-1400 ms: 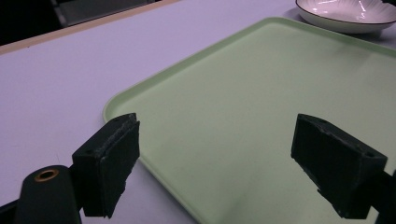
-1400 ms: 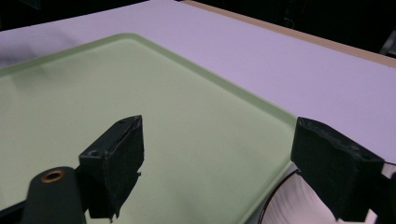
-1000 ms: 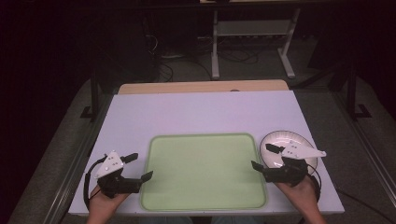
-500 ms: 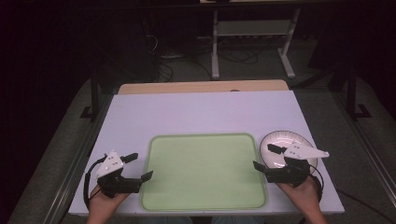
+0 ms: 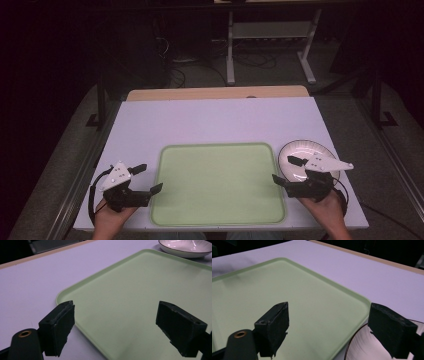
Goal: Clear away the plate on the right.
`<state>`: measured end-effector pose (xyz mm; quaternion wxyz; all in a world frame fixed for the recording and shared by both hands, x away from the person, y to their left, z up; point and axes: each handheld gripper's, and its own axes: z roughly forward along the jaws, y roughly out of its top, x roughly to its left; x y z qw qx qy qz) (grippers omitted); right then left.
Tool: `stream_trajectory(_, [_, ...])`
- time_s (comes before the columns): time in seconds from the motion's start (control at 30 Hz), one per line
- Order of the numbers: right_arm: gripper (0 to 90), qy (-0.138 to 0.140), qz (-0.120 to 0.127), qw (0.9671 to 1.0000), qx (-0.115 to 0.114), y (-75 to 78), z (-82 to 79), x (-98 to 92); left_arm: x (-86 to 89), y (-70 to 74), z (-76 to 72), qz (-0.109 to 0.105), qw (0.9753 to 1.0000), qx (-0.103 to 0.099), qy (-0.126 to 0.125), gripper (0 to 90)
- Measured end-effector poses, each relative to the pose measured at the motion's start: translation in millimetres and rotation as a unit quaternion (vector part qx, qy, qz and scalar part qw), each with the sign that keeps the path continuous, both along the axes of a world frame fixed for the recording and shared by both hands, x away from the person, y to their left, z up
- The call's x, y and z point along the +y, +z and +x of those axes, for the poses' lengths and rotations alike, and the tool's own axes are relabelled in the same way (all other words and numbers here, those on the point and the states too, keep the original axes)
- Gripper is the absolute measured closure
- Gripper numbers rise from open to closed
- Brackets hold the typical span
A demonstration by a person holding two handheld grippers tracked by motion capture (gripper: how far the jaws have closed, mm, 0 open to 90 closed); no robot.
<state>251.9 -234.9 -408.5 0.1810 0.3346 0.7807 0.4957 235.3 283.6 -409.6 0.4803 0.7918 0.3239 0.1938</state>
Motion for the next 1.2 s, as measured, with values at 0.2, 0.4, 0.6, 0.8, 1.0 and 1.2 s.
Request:
stream_trajectory(0.2, [16.3, -0.004, 0.005, 1.0000, 0.006, -0.1, -2.6, -6.6, 0.0, 0.5, -0.3, 0.001, 1.0000, -0.001, 0.000, 15.0])
stream_trajectory(0.4, [16.3, -0.014, 0.003, 0.9998, 0.011, -1.3, -8.1, -18.4, -0.3, 0.6, -0.6, 0.000, 1.0000, -0.001, 0.000, 15.0])
stream_trajectory(0.6, [16.4, -0.025, 0.000, 0.9996, 0.014, -3.0, -14.5, -31.4, -1.4, 0.2, -0.3, 0.001, 1.0000, -0.001, 0.001, 15.0])
stream_trajectory(0.8, [16.3, -0.029, -0.002, 0.9993, 0.023, -3.6, -18.5, -39.9, -2.0, -0.2, -0.3, 0.000, 1.0000, 0.000, 0.001, 15.0])
stream_trajectory(1.0, [16.4, -0.036, -0.004, 0.9990, 0.028, -2.0, -22.2, -49.4, -2.2, -0.4, -0.2, 0.000, 1.0000, 0.001, 0.000, 15.0])
stream_trajectory(1.2, [16.4, -0.052, 0.000, 0.9981, 0.033, 0.2, -24.6, -67.0, -2.2, -0.6, 0.0, 0.000, 1.0000, 0.001, 0.000, 15.0])
